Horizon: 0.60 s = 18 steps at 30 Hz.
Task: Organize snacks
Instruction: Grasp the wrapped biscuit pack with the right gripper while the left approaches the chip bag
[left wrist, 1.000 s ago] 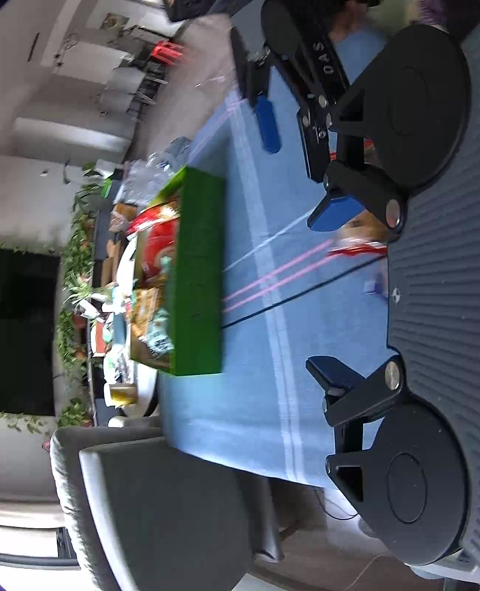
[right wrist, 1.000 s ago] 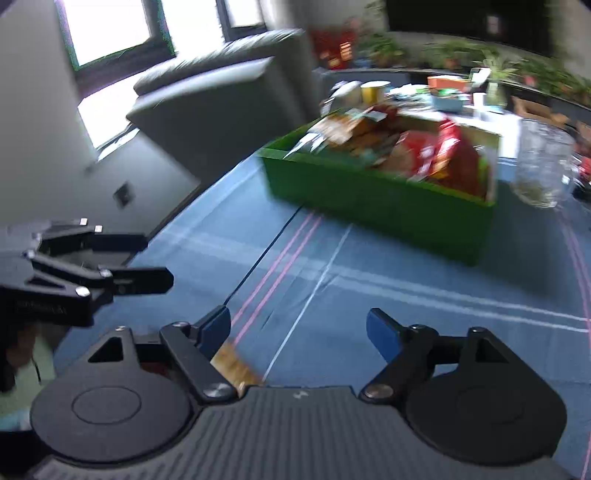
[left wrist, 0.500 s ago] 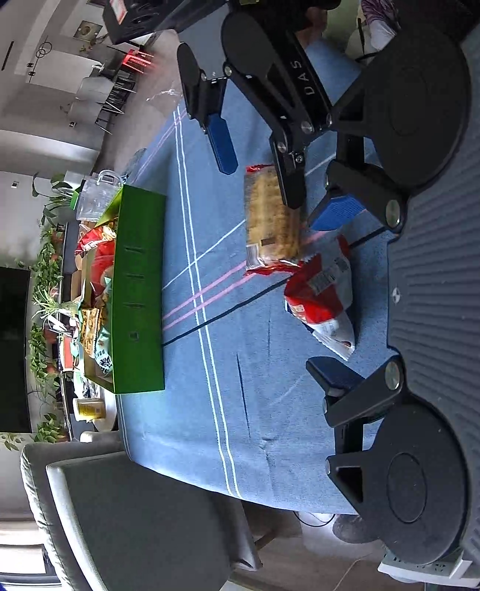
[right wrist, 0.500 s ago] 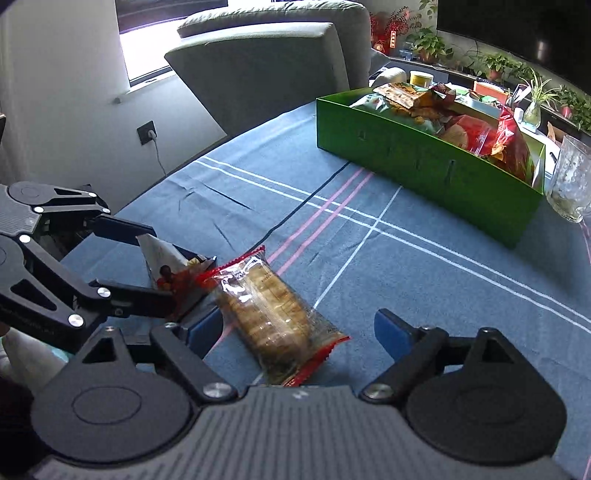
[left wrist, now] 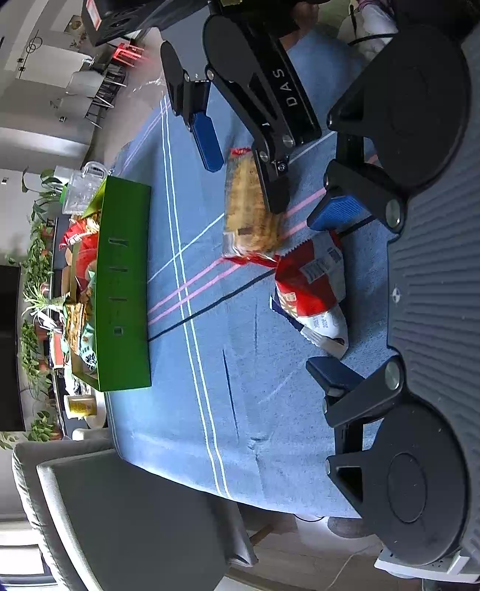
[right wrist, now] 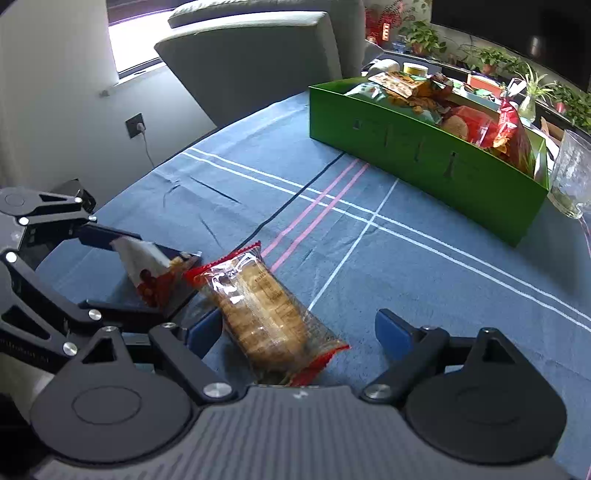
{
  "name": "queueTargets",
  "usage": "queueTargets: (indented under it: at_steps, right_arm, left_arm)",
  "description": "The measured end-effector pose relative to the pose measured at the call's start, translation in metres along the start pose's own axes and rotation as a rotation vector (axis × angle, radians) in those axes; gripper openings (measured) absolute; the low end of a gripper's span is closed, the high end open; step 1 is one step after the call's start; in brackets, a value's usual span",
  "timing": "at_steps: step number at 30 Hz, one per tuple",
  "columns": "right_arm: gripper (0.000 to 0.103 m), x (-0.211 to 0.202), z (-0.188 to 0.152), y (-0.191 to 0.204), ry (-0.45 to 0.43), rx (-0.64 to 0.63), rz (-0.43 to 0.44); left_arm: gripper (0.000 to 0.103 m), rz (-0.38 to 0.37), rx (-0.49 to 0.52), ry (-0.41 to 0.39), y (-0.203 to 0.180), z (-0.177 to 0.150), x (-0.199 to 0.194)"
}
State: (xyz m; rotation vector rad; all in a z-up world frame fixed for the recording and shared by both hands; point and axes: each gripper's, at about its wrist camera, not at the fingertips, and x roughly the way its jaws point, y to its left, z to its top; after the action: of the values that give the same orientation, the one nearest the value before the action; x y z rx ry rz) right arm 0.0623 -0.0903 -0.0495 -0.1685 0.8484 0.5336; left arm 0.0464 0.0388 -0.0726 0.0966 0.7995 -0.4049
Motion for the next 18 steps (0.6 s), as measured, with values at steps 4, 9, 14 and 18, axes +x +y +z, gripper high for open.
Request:
queueTargets:
  at_steps: [4, 9, 14, 18]
  right_arm:
    - [0.087, 0.003, 0.002, -0.005, 0.001, 0.038, -0.043]
    - [0.087, 0.003, 0.002, -0.017, -0.004, 0.11, -0.086]
    - [0.087, -0.003, 0.001, -0.022, -0.018, 0.129, -0.088]
    - [0.087, -0.005, 0.002, -0.022, -0.026, 0.13, -0.085]
  left_arm:
    - [0.073, 0.029, -0.002, -0.004, -0.001, 0.007, 0.006]
    - [0.073, 0.084, 0.02, -0.011, -0.006, 0.019, 0.018]
    - [0.073, 0.084, -0.003, -0.011, -0.003, 0.014, 0.014]
    - [0.073, 0.089, -0.013, -0.018, 0.001, 0.01, 0.003]
